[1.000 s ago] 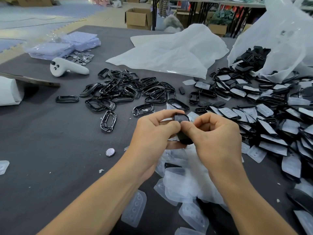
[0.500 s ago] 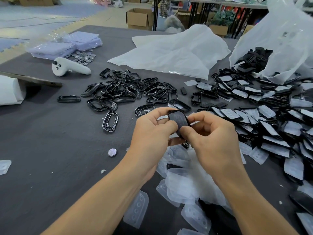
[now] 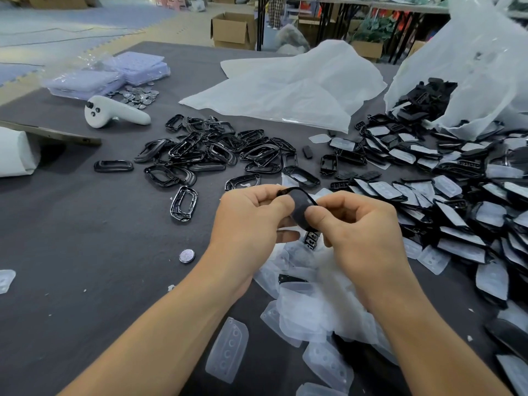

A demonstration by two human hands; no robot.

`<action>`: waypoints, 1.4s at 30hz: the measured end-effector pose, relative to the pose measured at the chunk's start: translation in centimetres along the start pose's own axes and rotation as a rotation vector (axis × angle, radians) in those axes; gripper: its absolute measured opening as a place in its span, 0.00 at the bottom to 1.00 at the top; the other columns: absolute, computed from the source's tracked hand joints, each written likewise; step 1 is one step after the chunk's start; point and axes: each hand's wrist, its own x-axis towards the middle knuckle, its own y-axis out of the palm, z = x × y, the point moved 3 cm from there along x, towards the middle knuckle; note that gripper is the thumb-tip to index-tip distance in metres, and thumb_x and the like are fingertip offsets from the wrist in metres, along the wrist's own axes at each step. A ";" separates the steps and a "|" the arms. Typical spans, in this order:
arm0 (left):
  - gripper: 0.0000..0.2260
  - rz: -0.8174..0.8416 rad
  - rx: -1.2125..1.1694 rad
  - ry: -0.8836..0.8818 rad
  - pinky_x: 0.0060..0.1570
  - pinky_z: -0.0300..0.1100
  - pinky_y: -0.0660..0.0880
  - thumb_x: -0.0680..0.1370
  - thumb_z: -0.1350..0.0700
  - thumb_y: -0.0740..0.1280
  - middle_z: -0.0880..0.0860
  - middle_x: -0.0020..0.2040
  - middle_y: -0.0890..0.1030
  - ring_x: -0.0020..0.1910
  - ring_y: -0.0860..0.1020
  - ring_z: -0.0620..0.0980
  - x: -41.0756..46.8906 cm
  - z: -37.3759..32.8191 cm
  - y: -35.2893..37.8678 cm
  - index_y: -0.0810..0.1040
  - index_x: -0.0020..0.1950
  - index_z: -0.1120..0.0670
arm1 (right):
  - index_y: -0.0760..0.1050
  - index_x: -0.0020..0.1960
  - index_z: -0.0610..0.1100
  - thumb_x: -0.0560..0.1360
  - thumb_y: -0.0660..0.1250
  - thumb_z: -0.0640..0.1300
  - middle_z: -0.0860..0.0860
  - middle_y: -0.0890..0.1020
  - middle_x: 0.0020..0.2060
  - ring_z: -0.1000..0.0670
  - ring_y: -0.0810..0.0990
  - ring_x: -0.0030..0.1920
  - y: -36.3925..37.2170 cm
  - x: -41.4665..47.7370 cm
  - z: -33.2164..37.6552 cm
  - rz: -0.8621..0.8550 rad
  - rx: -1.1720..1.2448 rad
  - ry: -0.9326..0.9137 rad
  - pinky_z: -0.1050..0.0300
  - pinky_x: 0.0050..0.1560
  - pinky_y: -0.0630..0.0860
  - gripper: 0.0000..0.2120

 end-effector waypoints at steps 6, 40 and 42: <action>0.08 0.080 -0.042 0.005 0.39 0.40 0.82 0.74 0.64 0.71 0.55 0.42 0.88 0.42 0.87 0.51 -0.1 -0.1 0.1 0.88 0.45 0.54 | 0.85 0.41 0.50 0.73 0.77 0.42 0.51 0.84 0.31 0.53 0.78 0.30 0.0 0.0 0.2 -0.026 0.038 0.021 0.55 0.35 0.74 0.05; 0.05 0.029 0.177 -0.011 0.33 0.37 0.79 0.78 0.67 0.70 0.59 0.41 0.87 0.33 0.84 0.48 0.5 -0.8 -1.3 0.86 0.49 0.60 | 0.85 0.42 0.52 0.76 0.74 0.39 0.54 0.81 0.27 0.55 0.74 0.27 -0.1 -0.2 0.5 0.008 -0.045 -0.108 0.60 0.29 0.73 0.09; 0.05 0.028 0.171 -0.020 0.33 0.37 0.79 0.79 0.67 0.70 0.62 0.42 0.87 0.33 0.85 0.49 0.6 -0.6 -1.2 0.85 0.51 0.62 | 0.85 0.42 0.53 0.75 0.74 0.40 0.53 0.81 0.28 0.55 0.75 0.27 -0.2 -0.3 0.5 -0.003 -0.034 -0.109 0.60 0.30 0.74 0.08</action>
